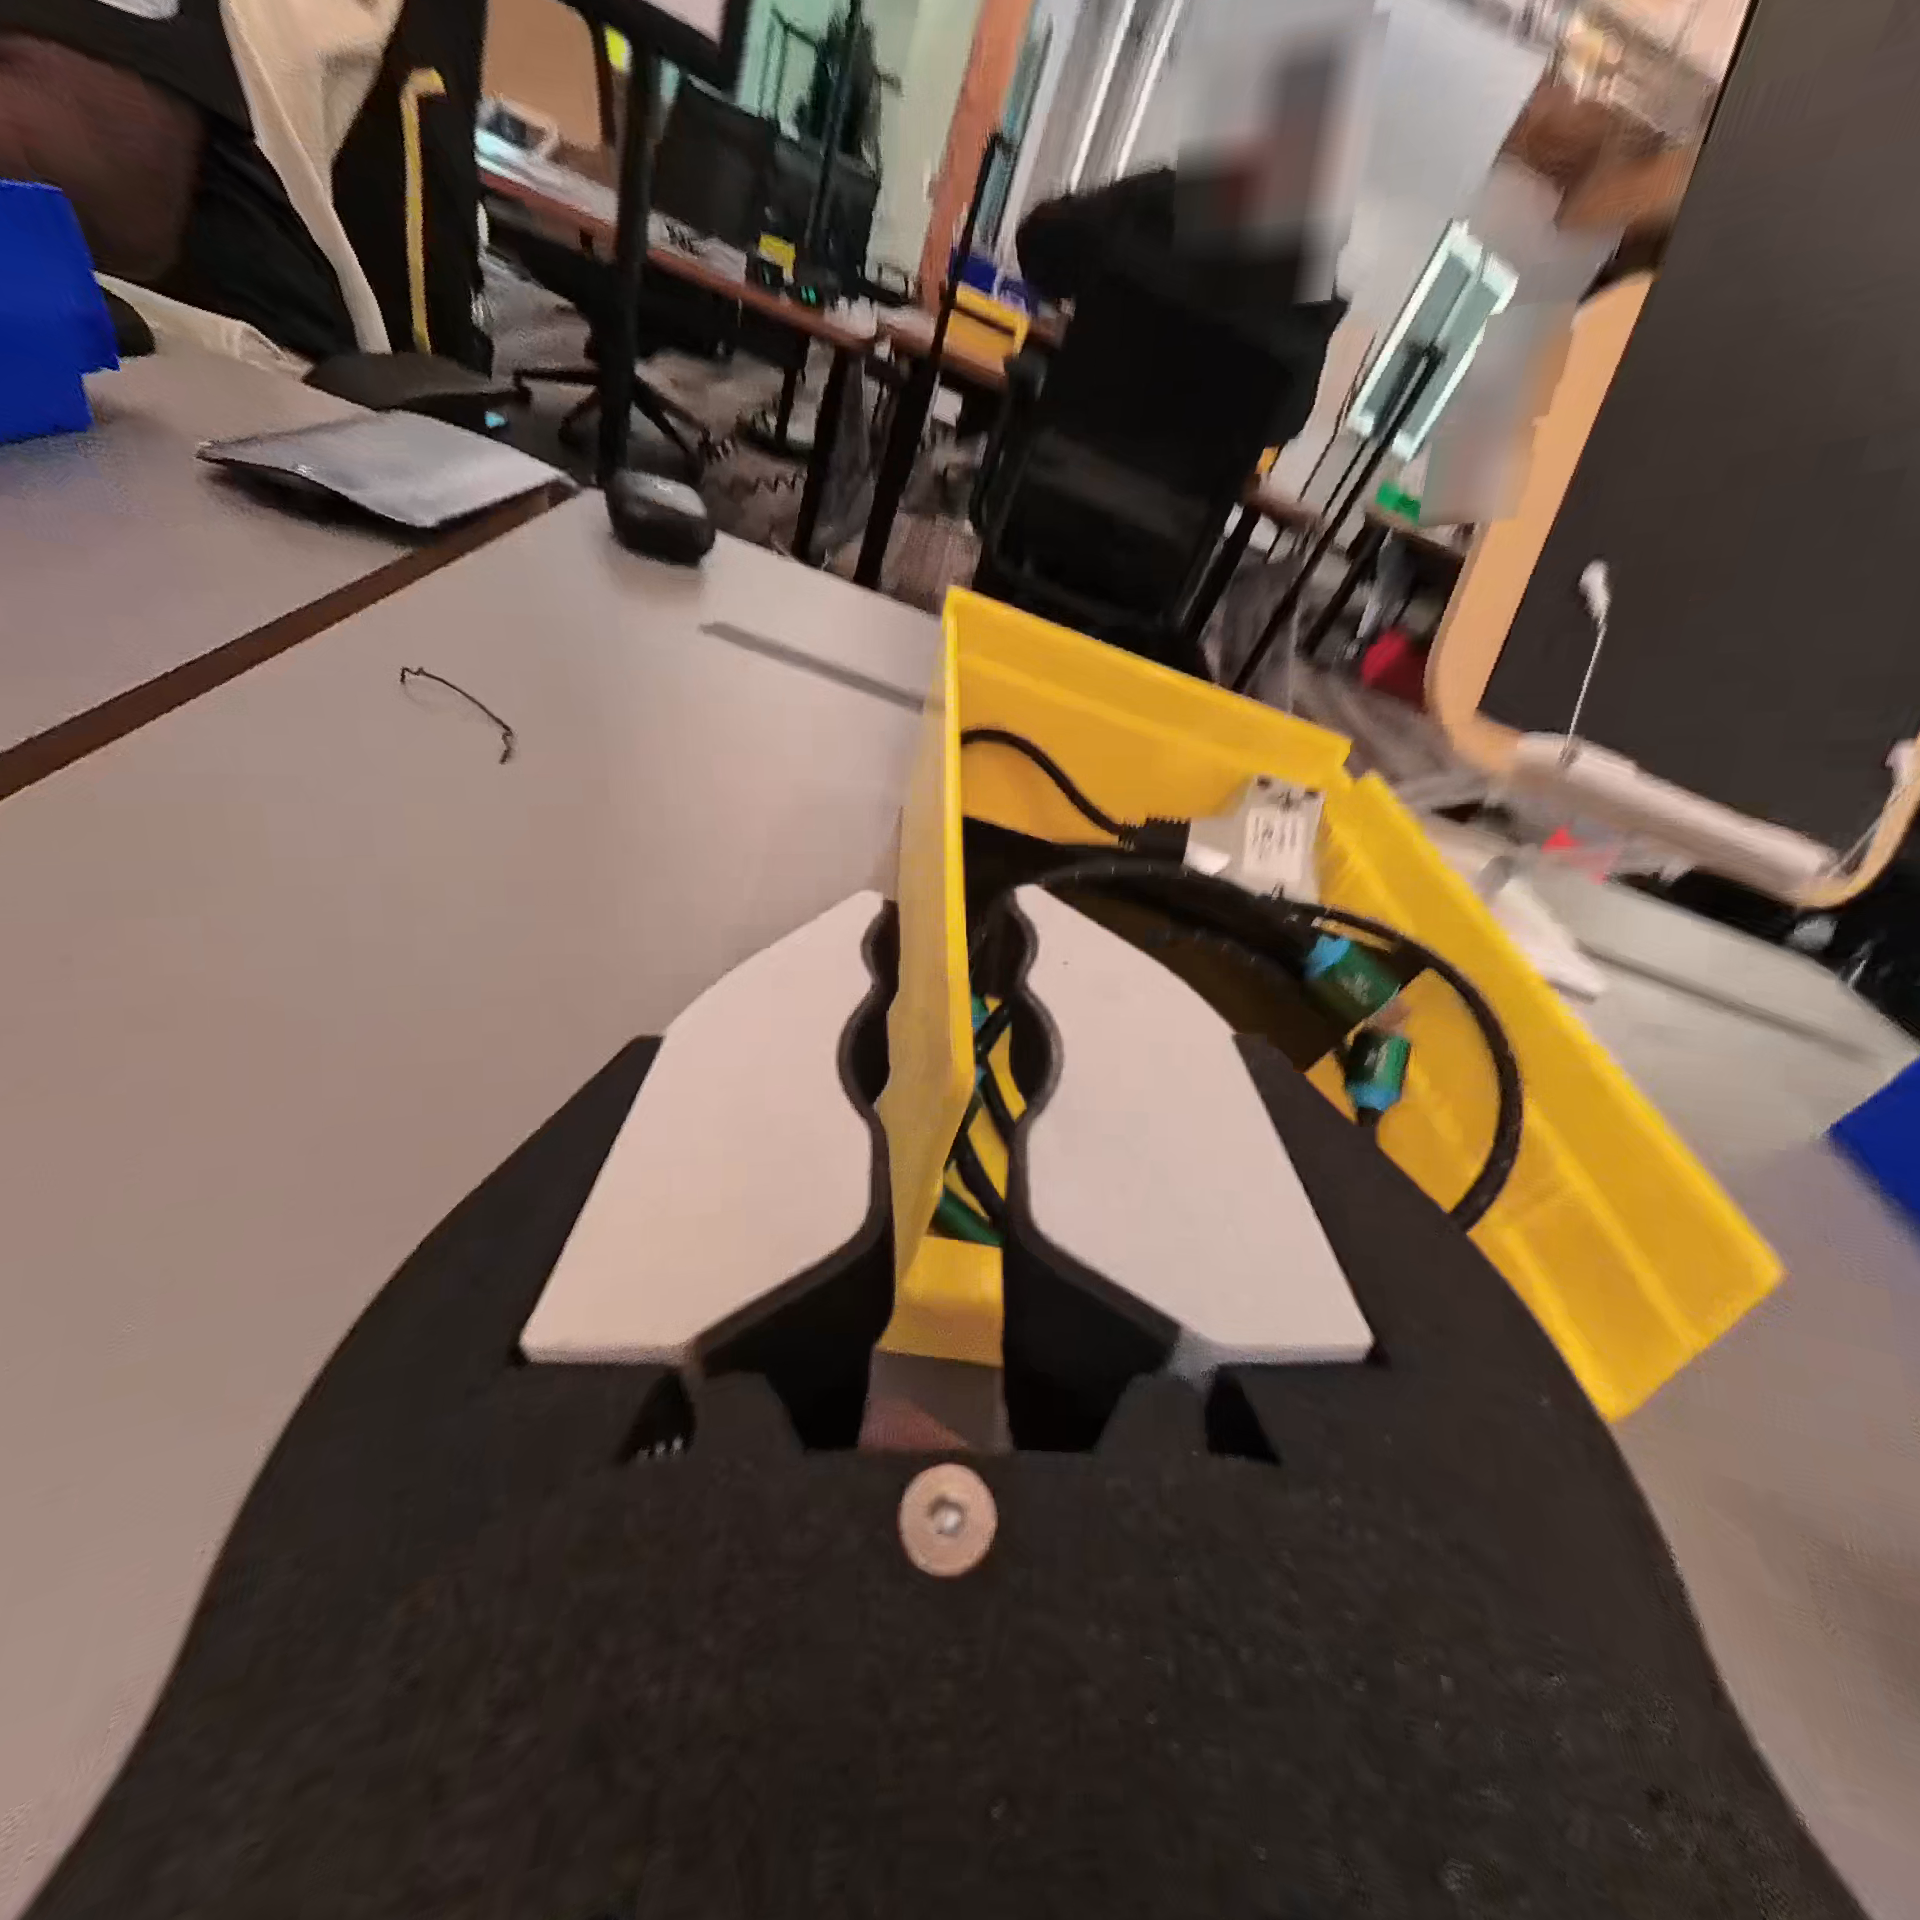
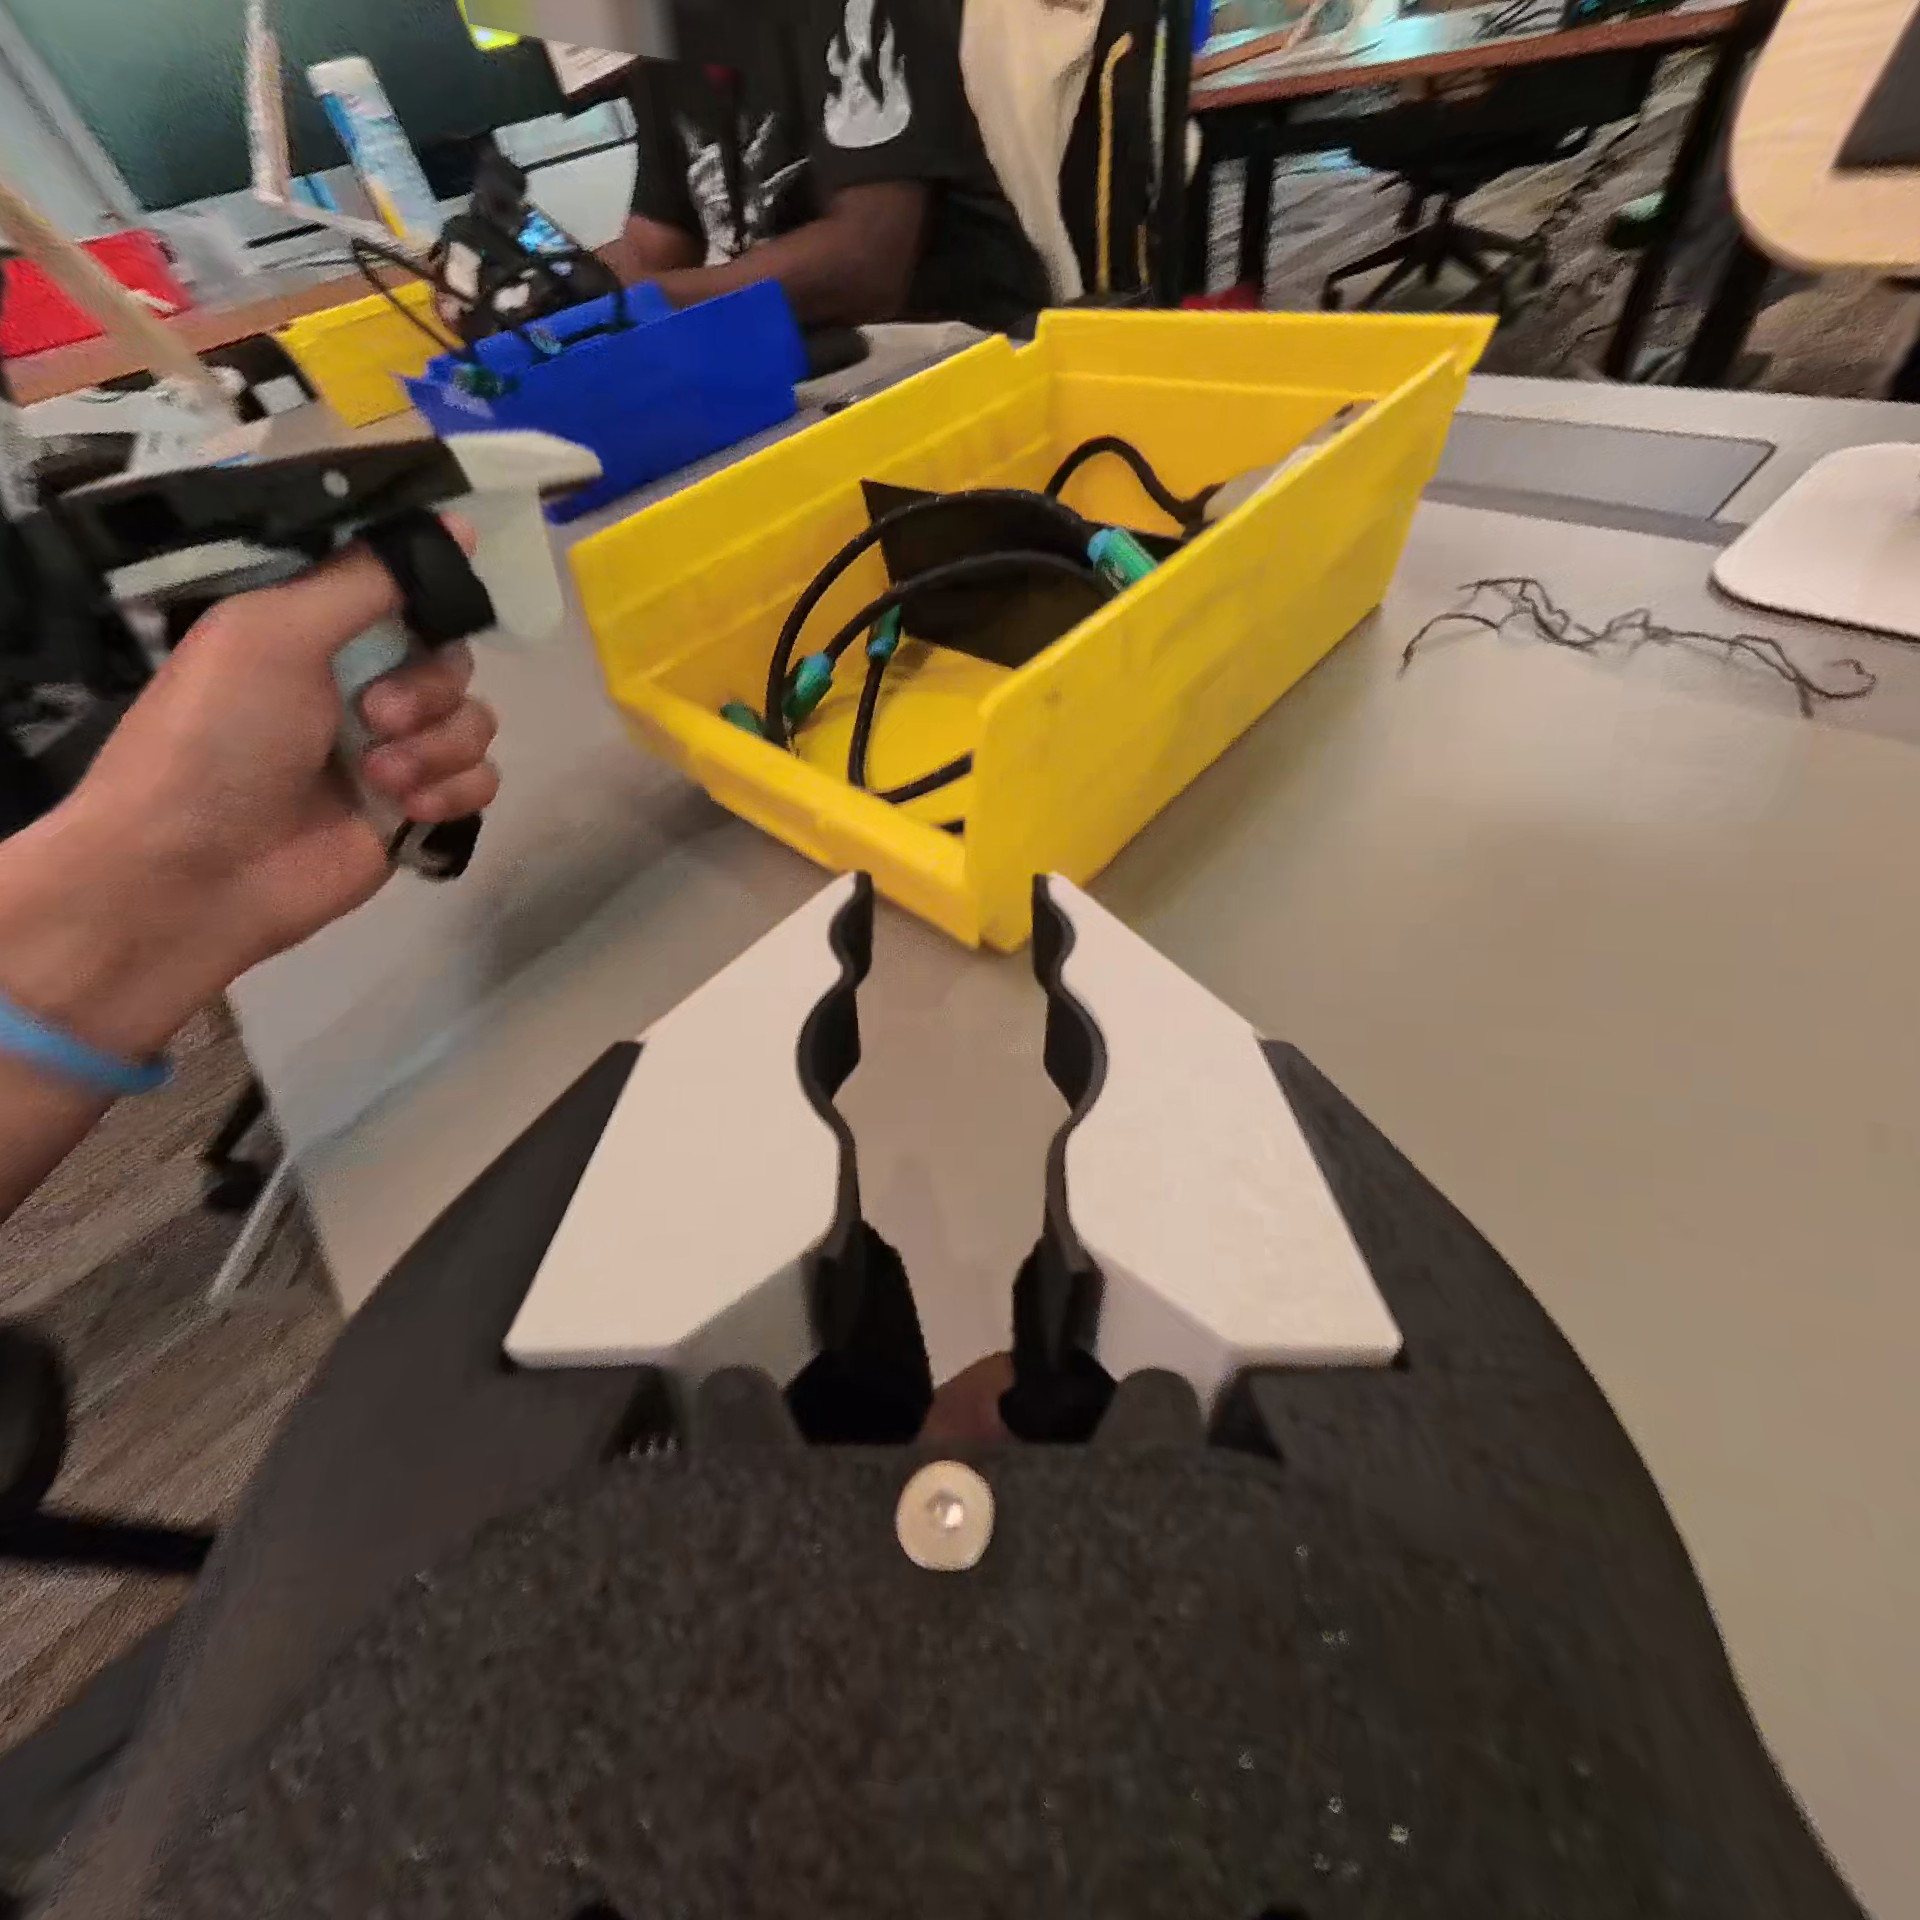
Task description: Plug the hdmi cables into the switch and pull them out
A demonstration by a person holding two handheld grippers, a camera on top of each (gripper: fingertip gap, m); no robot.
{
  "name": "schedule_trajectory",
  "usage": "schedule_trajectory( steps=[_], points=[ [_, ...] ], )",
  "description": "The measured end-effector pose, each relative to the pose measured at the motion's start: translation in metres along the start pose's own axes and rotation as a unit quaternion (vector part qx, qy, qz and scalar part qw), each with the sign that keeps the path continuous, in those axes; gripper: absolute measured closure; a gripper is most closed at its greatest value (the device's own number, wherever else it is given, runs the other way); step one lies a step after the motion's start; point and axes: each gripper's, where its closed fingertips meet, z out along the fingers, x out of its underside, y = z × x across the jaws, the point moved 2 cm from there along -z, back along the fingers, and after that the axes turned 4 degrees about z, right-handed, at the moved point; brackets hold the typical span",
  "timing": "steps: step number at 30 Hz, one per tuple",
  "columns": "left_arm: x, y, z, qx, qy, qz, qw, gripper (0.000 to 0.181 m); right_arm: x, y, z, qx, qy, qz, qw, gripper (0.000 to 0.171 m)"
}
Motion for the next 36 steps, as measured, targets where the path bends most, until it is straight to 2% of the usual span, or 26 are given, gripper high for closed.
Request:
schedule_trajectory(
  steps=[3, 8, 10, 11, 13, 14, 18, 20, 23, 30, 36],
  points=[
    [-0.011, 0.002, -0.014, -0.013, -0.038, -0.011, 0.999, 0.163, 0.003, -0.028, -0.054, -0.012, 0.004, -0.001, 1.000, 0.141],
    [-0.011, -0.033, -0.031, 0.005, -0.055, 0.030, 0.998, 0.163, 0.006, -0.110, -0.155, 0.049, -0.034, 0.032, 0.998, 0.141],
    [-0.001, -0.054, -0.032, 0.017, -0.036, 0.043, 0.998, 0.163, 0.007, -0.147, -0.199, 0.084, -0.071, 0.058, 0.992, 0.140],
    [0.012, -0.061, -0.033, 0.010, -0.003, 0.053, 0.999, 0.163, 0.012, -0.166, -0.222, 0.107, -0.094, 0.064, 0.988, 0.140],
    [0.051, -0.065, -0.041, -0.052, 0.096, 0.085, 0.990, 0.163, 0.028, -0.205, -0.267, 0.175, -0.134, 0.076, 0.972, 0.141],
    [0.062, -0.076, -0.046, -0.045, 0.115, 0.101, 0.987, 0.164, 0.030, -0.225, -0.287, 0.217, -0.140, 0.084, 0.962, 0.140],
    [0.068, -0.118, -0.054, 0.019, 0.104, 0.161, 0.981, 0.163, 0.021, -0.279, -0.340, 0.310, -0.186, 0.123, 0.924, 0.141],
    [0.071, -0.129, -0.052, 0.039, 0.103, 0.194, 0.975, 0.163, 0.030, -0.295, -0.339, 0.313, -0.174, 0.173, 0.917, 0.141],
    [0.087, -0.119, -0.045, 0.011, 0.138, 0.244, 0.960, 0.165, 0.031, -0.297, -0.321, 0.278, -0.146, 0.189, 0.930, 0.141],
    [0.084, -0.121, -0.040, 0.047, 0.134, 0.153, 0.978, 0.165, 0.039, -0.287, -0.298, 0.289, -0.092, 0.143, 0.942, 0.141],
    [0.083, -0.119, -0.041, 0.053, 0.135, 0.140, 0.979, 0.164, 0.044, -0.295, -0.310, 0.310, -0.096, 0.163, 0.932, 0.141]
  ],
)
